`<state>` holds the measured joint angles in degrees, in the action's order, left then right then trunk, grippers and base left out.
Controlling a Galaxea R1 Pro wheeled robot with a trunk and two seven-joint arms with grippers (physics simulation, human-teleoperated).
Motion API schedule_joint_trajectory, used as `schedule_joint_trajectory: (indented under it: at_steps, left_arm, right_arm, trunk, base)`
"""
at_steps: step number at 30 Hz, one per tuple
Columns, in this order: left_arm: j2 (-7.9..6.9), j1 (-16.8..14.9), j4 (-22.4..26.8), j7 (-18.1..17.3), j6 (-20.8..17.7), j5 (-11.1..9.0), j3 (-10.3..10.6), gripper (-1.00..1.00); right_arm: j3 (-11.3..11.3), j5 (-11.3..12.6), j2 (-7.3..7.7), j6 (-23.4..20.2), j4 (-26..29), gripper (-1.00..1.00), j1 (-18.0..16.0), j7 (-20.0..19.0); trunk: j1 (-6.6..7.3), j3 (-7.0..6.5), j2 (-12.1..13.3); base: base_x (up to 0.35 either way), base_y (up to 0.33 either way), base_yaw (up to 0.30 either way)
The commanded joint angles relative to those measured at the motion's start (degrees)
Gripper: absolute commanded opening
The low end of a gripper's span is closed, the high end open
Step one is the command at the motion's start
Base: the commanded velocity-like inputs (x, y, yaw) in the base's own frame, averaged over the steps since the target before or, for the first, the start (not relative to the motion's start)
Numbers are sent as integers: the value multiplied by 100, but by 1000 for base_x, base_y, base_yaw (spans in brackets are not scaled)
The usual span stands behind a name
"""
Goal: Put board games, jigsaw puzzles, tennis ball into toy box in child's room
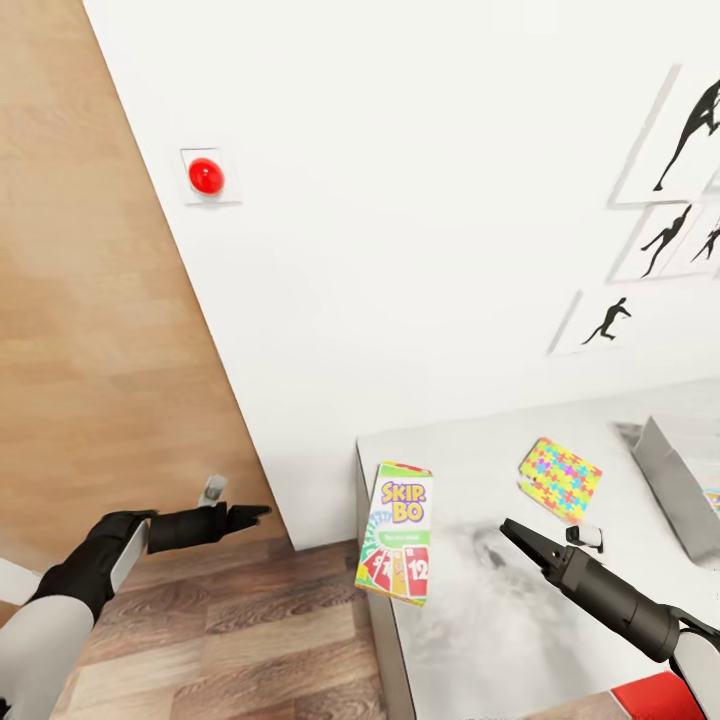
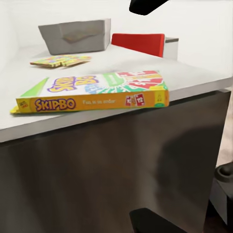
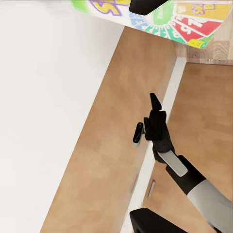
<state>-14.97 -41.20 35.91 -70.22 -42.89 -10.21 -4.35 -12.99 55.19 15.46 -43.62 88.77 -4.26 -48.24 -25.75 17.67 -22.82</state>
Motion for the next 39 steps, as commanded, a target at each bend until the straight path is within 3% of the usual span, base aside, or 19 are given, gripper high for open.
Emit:
schedule_joint_trajectory:
  at_steps: [1, 16, 29, 39]
  left_arm:
    - [-4, -2, -52, -9, -46, -19, -6, 100]
    - [1, -2, -435, -4, -28, -25, -24, 100]
    - [3, -2, -947, 0, 134, -24, -30, 100]
    - [9, -2, -1078, 0, 220, -25, -30, 100]
  right_arm:
    - [-2, 18, 1, -32, 0, 100, -5, -2]
    - [-9, 18, 6, -39, 0, 100, -5, -8]
    - [-11, 18, 4, -41, 0, 100, -5, -18]
    - [-11, 18, 2, -41, 0, 100, -5, -14]
  trunk:
    - [-3, 3, -10]
    - [-3, -61, -10]
    - [-289, 168, -531]
    - [-486, 329, -892]
  base:
    - [0, 0, -182]
    - [0, 0, -126]
    - [0, 0, -9]
    - [0, 0, 0]
